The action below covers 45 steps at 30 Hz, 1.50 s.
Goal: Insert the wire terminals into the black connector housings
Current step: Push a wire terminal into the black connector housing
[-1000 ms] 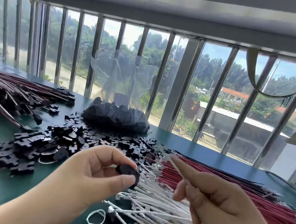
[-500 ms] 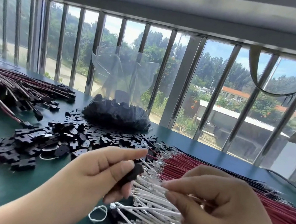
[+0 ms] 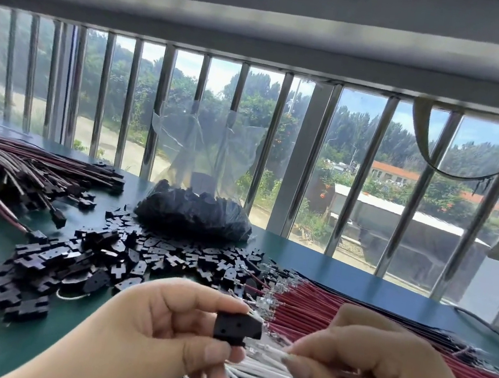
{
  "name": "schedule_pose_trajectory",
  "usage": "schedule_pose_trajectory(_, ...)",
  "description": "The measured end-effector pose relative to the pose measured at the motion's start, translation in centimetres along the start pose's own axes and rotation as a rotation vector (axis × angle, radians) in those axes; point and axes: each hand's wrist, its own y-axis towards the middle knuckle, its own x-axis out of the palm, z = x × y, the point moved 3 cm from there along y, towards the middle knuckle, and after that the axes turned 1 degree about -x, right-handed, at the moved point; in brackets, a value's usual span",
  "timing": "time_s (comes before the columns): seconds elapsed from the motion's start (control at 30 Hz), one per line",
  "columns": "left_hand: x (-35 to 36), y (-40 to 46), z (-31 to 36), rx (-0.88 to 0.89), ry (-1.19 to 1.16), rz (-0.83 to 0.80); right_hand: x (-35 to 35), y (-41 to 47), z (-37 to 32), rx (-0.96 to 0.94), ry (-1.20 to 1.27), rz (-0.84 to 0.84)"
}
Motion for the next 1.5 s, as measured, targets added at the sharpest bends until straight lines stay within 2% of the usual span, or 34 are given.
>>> schedule_pose_trajectory(0.13,-0.1,-0.2,0.3,0.03,0.001,0.041,-0.1,0.1,0.1,0.036,-0.002,-0.03)
schedule_pose_trajectory(0.27,0.1,-0.5,0.5,0.04,0.048,-0.023,0.0,0.0,0.0,0.039,0.002,-0.071)
schedule_pose_trajectory(0.53,0.3,-0.7,0.6,0.001,0.027,-0.022,-0.2,0.0,0.7,0.157,0.157,-0.112)
schedule_pose_trajectory(0.77,0.3,-0.6,0.6,-0.045,-0.03,-0.046,0.3,0.0,1.1,0.181,0.23,-0.151)
schedule_pose_trajectory(1.07,0.7,-0.7,-0.5,-0.07,0.108,-0.073,1.1,-0.7,0.2,-0.064,-0.039,-0.029)
schedule_pose_trajectory(1.2,0.7,-0.6,-0.6,-0.062,0.126,-0.072,1.6,-0.7,0.4,-0.006,0.038,-0.112)
schedule_pose_trajectory(1.27,0.4,-0.8,-0.3,-0.102,0.07,-0.094,1.7,-0.8,0.5,0.021,0.049,-0.103)
schedule_pose_trajectory(1.37,0.2,-0.7,-0.9,-0.243,-0.041,-0.071,2.6,-0.9,0.9,-0.064,-0.133,-0.175)
schedule_pose_trajectory(1.43,0.3,-0.7,-1.6,-0.358,-0.042,-0.086,3.5,-1.2,1.3,-0.106,-0.373,-0.258)
schedule_pose_trajectory(1.5,0.5,-0.8,-2.2,-0.456,-0.053,-0.168,3.7,-1.7,1.0,-0.185,-0.537,-0.202)
